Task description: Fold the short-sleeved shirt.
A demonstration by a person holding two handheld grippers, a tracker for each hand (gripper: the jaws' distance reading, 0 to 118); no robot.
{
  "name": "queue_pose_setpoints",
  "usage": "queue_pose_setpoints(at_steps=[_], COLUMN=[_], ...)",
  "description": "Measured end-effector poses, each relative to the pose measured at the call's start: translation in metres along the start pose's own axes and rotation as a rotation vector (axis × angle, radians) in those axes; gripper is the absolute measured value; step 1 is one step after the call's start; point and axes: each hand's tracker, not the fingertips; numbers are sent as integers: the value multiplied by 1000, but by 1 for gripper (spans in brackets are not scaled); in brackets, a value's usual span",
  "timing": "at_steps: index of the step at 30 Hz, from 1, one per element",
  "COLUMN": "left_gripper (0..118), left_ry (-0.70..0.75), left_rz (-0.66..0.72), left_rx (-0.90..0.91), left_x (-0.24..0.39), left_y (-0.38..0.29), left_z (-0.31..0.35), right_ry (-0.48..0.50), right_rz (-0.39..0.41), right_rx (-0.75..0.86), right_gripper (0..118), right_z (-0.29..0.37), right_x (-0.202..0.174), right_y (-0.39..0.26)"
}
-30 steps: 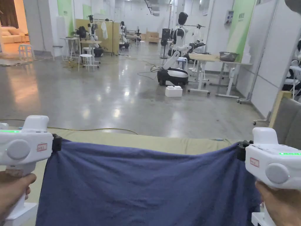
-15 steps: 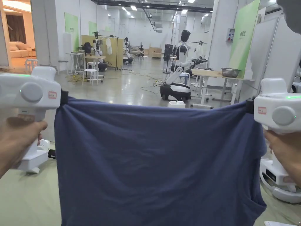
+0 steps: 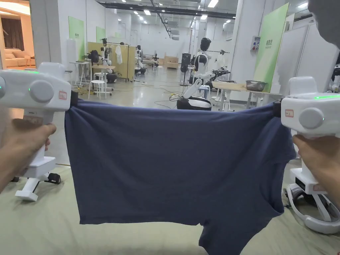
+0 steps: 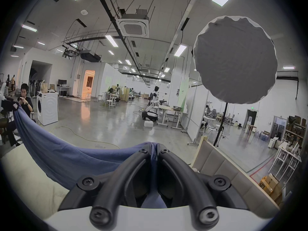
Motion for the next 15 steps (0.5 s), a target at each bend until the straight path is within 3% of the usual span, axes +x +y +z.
queue_pose_setpoints(at_steps=[6, 15], left_gripper=[5, 5], left_ry=[-23, -59], left_rz=[20, 79], left_rx=[-88, -138], left_x=[5, -2], left_y=[-79, -168], left_z=[-8, 32], right_ry=[20, 27], right_rz=[-61, -25], right_rx=[-82, -114], right_gripper=[7, 7], right_z=[15, 68], right_x=[-7, -7], right_y=[-73, -149])
